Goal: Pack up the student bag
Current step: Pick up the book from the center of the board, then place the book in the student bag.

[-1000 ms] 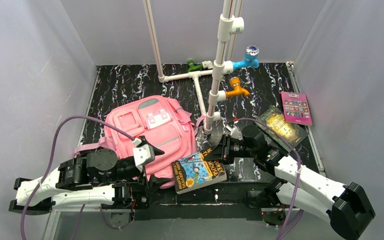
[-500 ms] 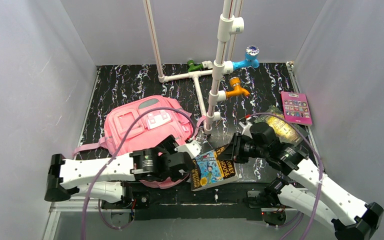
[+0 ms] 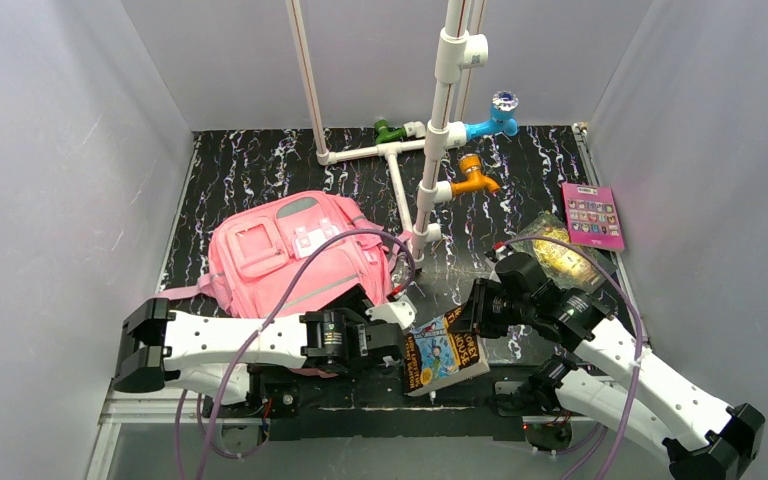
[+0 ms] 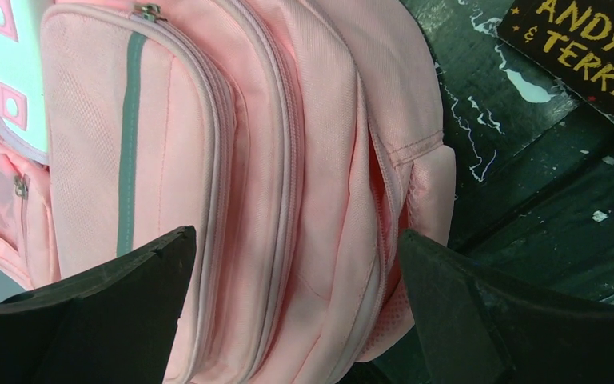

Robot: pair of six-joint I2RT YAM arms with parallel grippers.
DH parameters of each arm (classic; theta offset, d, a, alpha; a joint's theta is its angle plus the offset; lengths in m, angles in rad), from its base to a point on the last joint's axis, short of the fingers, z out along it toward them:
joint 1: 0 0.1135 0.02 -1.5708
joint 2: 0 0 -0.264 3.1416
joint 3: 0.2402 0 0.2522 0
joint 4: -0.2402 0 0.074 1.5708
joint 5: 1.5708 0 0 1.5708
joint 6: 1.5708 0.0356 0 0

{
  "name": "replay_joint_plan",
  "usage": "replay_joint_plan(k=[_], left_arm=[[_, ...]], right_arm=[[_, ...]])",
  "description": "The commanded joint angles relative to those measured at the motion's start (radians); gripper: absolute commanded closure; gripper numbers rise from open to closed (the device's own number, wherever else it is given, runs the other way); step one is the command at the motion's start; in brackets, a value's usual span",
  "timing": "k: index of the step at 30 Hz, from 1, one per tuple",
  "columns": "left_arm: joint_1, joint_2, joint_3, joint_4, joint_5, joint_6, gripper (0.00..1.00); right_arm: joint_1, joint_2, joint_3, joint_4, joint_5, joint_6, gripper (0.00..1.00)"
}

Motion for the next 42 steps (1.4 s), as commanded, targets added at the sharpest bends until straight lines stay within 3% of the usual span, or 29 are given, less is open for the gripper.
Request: replay_joint_plan(k=[1, 5, 11, 13, 16, 18, 23, 27, 29, 32, 36, 39, 42], left_arm=[[-0.01, 0.027, 0.033, -0.064, -0.035, -0.076, 0.06], [-0.01, 0.112, 0.062, -0.109, -0.087, -0.116, 0.32], [-0.01, 0.26, 0.131, -0.217, -0.131, -0.154, 0.57], [-0.009, 0.29, 0.144, -0.221, -0.14, -0.158, 0.61], [-0.01, 0.308, 0.185, -0.28, -0.161, -0.158, 0.82], [-0.01, 0.279, 0.22, -0.317, -0.177, -0.156, 0.9], [-0.007, 0.097, 0.268, -0.317, -0.173, -0.084, 0.94], [0.02, -0.07, 0.269, -0.254, -0.149, -0.04, 1.0], [0.045, -0.155, 0.215, -0.166, -0.165, -0.045, 1.0], [0.061, -0.302, 0.181, -0.049, -0.156, -0.038, 1.0], [0.066, -0.446, 0.123, 0.122, -0.132, 0.027, 1.0], [0.088, -0.481, 0.109, 0.177, -0.132, 0.057, 1.0], [0.1, -0.441, 0.186, 0.122, -0.125, 0.058, 1.0]], right_arm=[[-0.002, 0.025, 0.044, 0.076, -0.057, -0.003, 0.99], [-0.002, 0.017, 0.046, 0.092, -0.055, -0.013, 0.99], [-0.002, 0.009, 0.052, 0.103, -0.071, 0.014, 0.99], [-0.002, 0.003, 0.048, 0.104, -0.065, 0.007, 0.99], [-0.002, 0.001, 0.048, 0.081, -0.065, 0.023, 0.99], [-0.002, -0.005, 0.043, 0.106, -0.094, 0.044, 0.99], [-0.002, -0.008, 0.044, 0.134, -0.112, 0.051, 0.99], [-0.003, 0.036, 0.06, 0.224, -0.214, 0.082, 0.99], [-0.002, 0.04, 0.033, 0.307, -0.249, 0.121, 0.99], [0.001, 0.022, -0.037, 0.483, -0.315, 0.308, 0.99], [0.027, -0.027, -0.122, 0.791, -0.277, 0.505, 0.99], [0.039, 0.043, -0.13, 0.893, -0.286, 0.549, 0.99], [0.11, 0.147, -0.072, 0.887, -0.23, 0.526, 0.99]])
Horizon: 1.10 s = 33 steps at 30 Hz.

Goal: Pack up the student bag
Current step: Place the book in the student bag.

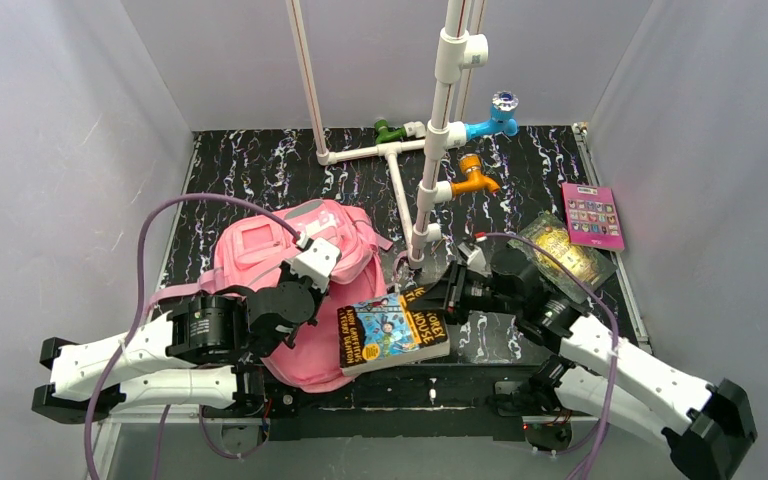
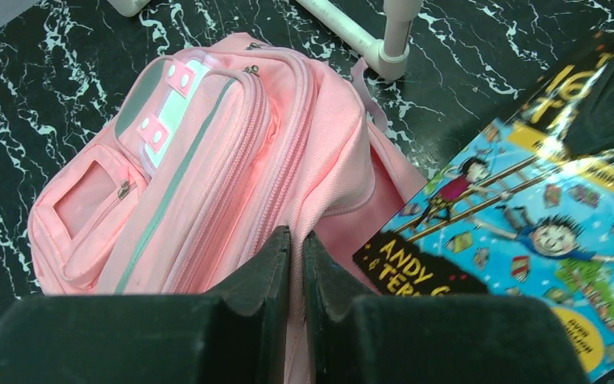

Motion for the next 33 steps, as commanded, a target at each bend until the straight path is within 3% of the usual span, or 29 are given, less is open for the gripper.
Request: replay_joint_plan(k=[1, 5, 8, 13, 19, 25, 28, 31, 33], left_arm=[[0.013, 0.048, 0.1, 0.084, -0.015, 0.028, 1.0], [0.015, 0.083, 0.117, 0.102, -0.021, 0.046, 1.0], [0.015, 0.104, 0.138, 0.09, 0.016, 0.041, 1.0], [0.015, 0.067, 0.1, 0.093, 0.051, 0.032, 1.0], [0.015, 0.02, 0.093, 0.087, 0.135, 0.014, 1.0], [0.015, 0.024, 0.113, 0.095, 0.184, -0.004, 1.0], [0.016, 0.038, 0.117, 0.06, 0.109, -0.009, 1.0], [0.017, 0.03, 0.104, 0.065, 0.106, 0.003, 1.0], [0.017, 0.015, 0.091, 0.079, 0.111, 0.004, 1.0]], right_arm=[[0.094, 0.107, 0.074, 0.232, 0.041, 0.08, 0.99], [0.167, 0.21, 0.035, 0.439, 0.187, 0.198, 0.99], [0.254, 0.27, 0.011, 0.636, 0.394, 0.295, 0.99], [0.356, 0.342, 0.062, 0.685, 0.742, 0.244, 0.99], [0.421, 0.437, 0.057, 0.788, 1.048, 0.23, 0.99], [0.47, 0.633, 0.134, 0.802, 1.211, 0.246, 0.99], [0.477, 0.685, 0.139, 0.864, 1.268, 0.13, 0.99], [0.476, 0.679, 0.182, 0.763, 1.188, -0.053, 0.82], [0.476, 0.674, 0.236, 0.621, 1.052, -0.138, 0.6]])
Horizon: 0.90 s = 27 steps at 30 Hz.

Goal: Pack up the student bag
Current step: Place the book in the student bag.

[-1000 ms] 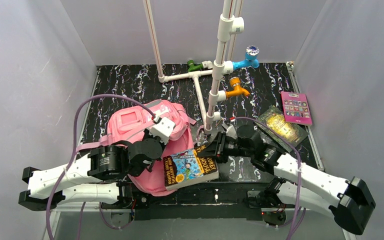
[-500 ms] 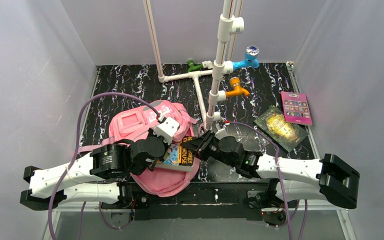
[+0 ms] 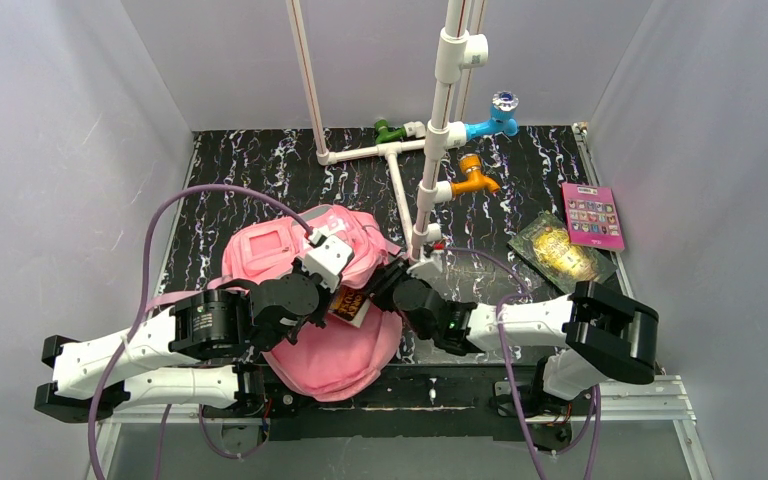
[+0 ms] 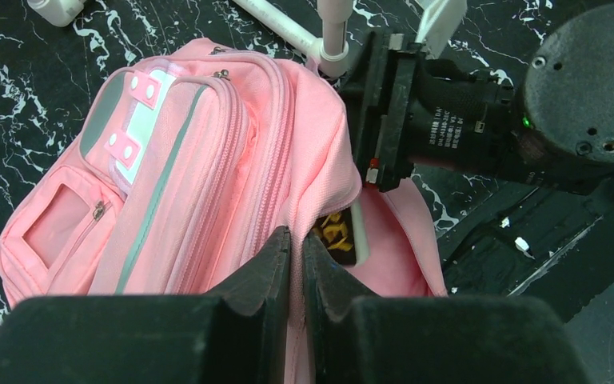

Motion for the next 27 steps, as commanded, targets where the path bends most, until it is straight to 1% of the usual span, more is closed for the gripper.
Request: replay_joint_plan(k=[1, 2, 6, 8, 9, 11, 16, 17, 21, 22, 24, 26, 27], left_arm=[[-0.002, -0.04, 0.011, 0.078, -0.034, -0.01, 1.0], [0.0, -0.046, 0.007, 0.079, -0.035, -0.012, 1.0], [-0.002, -0.051, -0.001, 0.079, -0.038, -0.01, 1.0], [-0.002, -0.045, 0.006, 0.072, -0.034, -0.006, 1.0], [-0.001, -0.042, 0.009, 0.068, -0.032, -0.007, 1.0], [-0.001, -0.037, 0.014, 0.065, -0.028, -0.009, 1.0], [-0.001, -0.031, 0.021, 0.046, -0.018, -0.023, 1.0], [-0.001, -0.032, 0.02, 0.041, -0.015, -0.028, 1.0], [-0.002, -0.033, 0.014, 0.037, -0.01, -0.044, 1.0], [-0.002, -0.033, 0.013, 0.037, -0.009, -0.047, 1.0], [-0.002, -0.028, 0.014, 0.037, -0.009, -0.054, 1.0], [-0.002, -0.024, 0.012, 0.035, -0.009, -0.057, 1.0], [-0.002, -0.023, 0.008, 0.032, -0.013, -0.059, 1.0]], right_arm=[[0.006, -0.024, 0.146, -0.095, -0.143, -0.251, 0.52], [0.008, -0.009, 0.153, -0.115, -0.224, -0.282, 0.47], [0.011, 0.057, 0.154, -0.101, -0.574, -0.418, 0.4], [0.011, 0.083, 0.141, -0.07, -0.672, -0.452, 0.34], [0.011, 0.091, 0.13, -0.03, -0.75, -0.461, 0.33], [0.01, 0.095, 0.112, 0.022, -0.781, -0.493, 0.33], [0.007, 0.119, 0.1, 0.085, -0.831, -0.529, 0.35], [0.007, 0.129, 0.097, 0.105, -0.827, -0.518, 0.4], [0.007, 0.211, 0.112, 0.253, -0.774, -0.468, 0.65], [0.007, 0.24, 0.141, 0.273, -0.755, -0.471, 0.71], [0.007, 0.304, 0.254, 0.271, -0.732, -0.517, 0.8], [0.008, 0.348, 0.352, 0.205, -0.652, -0.574, 0.84], [0.008, 0.362, 0.383, 0.178, -0.597, -0.593, 0.82]])
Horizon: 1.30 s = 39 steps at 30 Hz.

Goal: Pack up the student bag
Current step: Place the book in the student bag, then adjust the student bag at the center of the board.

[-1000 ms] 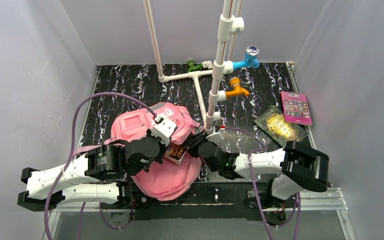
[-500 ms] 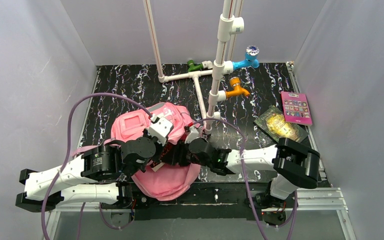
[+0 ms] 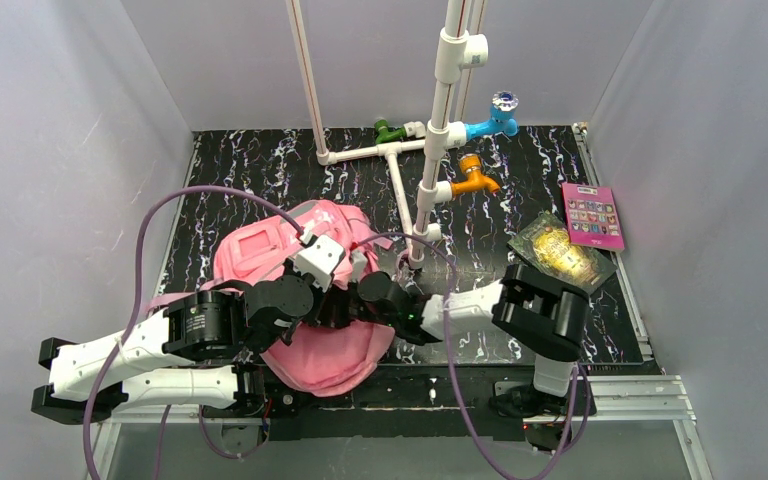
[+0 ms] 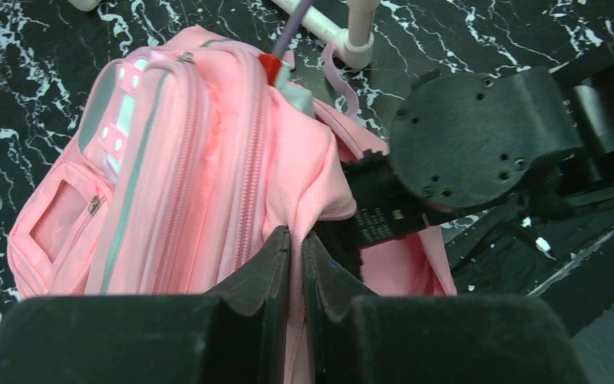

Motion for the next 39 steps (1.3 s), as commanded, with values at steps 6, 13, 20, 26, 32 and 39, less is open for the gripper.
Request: replay_joint_plan(k=[6, 13, 20, 26, 32, 39], left_arm=[[-0.002, -0.028, -0.046, 0.056, -0.058, -0.074, 1.0], [0.006, -0.055, -0.094, 0.075, -0.086, -0.087, 1.0], [0.019, -0.06, -0.161, 0.042, -0.095, -0.145, 1.0], [0.021, -0.106, -0.188, -0.117, -0.184, -0.311, 1.0], [0.021, -0.166, -0.138, -0.295, -0.305, -0.474, 1.0], [0.021, -0.258, -0.137, -0.311, -0.35, -0.499, 1.0]], right_arm=[[0.016, 0.038, 0.207, -0.191, 0.315, -0.249, 0.49], [0.019, -0.155, 0.035, -0.33, 0.209, -0.281, 0.39], [0.022, -0.43, -0.067, -0.671, 0.173, -0.308, 0.25], [0.02, -0.628, -0.159, -0.793, 0.316, -0.31, 0.21], [0.019, -0.585, -0.092, -0.777, 0.379, -0.345, 0.25], [-0.001, -0.44, 0.052, -0.794, 0.422, -0.414, 0.39]])
